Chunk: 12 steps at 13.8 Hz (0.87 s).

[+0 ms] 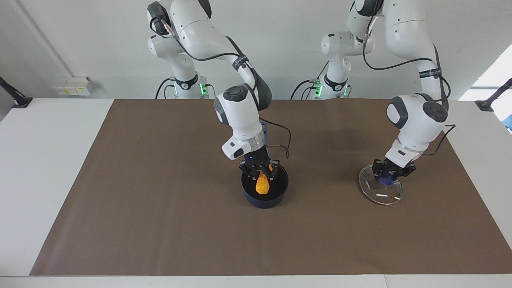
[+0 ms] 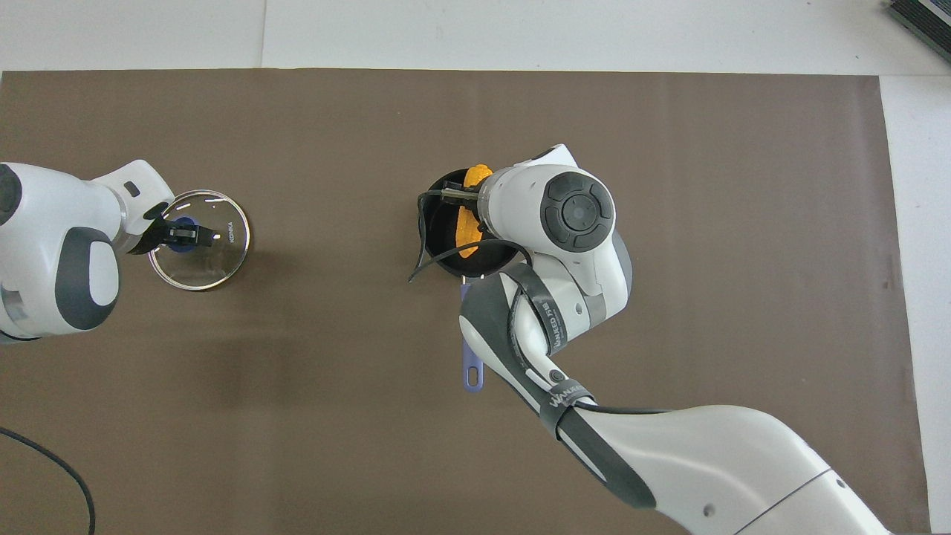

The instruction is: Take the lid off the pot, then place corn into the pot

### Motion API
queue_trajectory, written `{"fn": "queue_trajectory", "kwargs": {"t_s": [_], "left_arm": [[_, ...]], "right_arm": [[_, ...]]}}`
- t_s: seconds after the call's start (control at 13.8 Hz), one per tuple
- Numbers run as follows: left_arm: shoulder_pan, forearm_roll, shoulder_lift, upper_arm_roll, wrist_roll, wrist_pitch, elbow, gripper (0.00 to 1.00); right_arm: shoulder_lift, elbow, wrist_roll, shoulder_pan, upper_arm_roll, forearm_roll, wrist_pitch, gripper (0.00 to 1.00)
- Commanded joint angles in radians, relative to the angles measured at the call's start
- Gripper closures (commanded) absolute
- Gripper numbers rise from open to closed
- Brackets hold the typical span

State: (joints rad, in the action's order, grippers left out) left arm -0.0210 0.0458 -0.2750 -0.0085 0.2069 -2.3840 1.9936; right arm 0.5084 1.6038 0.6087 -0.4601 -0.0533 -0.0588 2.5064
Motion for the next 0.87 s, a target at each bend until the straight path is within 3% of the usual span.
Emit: {"fn": "queue_trajectory", "kwargs": {"t_s": [0.0, 0.29, 0.36, 0.51, 0.58, 0.65, 0.73, 0.8], "left_arm": [[0.004, 0.020, 0.002, 0.002, 0.015, -0.003, -0.006, 0.03], [0.007, 0.003, 0.016, 0.004, 0.016, 0.005, -0.050, 0.00], [0.007, 0.003, 0.034, 0.004, 0.017, 0.026, -0.065, 0.00], [0.007, 0.002, 0.072, 0.004, 0.020, 0.127, -0.128, 0.00], [0.007, -0.010, 0.092, 0.002, 0.022, 0.191, -0.165, 0.00], [0.009, -0.044, 0.115, -0.002, 0.022, 0.266, -0.212, 0.00], [0.013, -0.085, 0.131, -0.005, 0.022, 0.338, -0.257, 0.00], [0.026, -0.127, 0.146, -0.005, 0.022, 0.406, -0.313, 0.00]], "right_arm": [[-0.005, 0.030, -0.148, -0.008, 0.000, -0.018, -0.003, 1.00], [-0.001, 0.030, -0.196, -0.005, 0.000, -0.016, 0.006, 1.00], [0.001, 0.030, -0.199, -0.008, 0.001, 0.000, 0.015, 0.93], [0.001, 0.024, -0.188, -0.008, 0.000, -0.015, 0.018, 0.41], [0.001, 0.025, -0.188, -0.011, 0.000, -0.015, 0.019, 0.39], [0.001, 0.024, -0.190, -0.012, 0.000, -0.015, 0.019, 0.32], [0.001, 0.024, -0.188, -0.009, 0.000, -0.016, 0.019, 0.17], [0.001, 0.021, -0.187, -0.003, 0.000, -0.015, 0.019, 0.13]]}}
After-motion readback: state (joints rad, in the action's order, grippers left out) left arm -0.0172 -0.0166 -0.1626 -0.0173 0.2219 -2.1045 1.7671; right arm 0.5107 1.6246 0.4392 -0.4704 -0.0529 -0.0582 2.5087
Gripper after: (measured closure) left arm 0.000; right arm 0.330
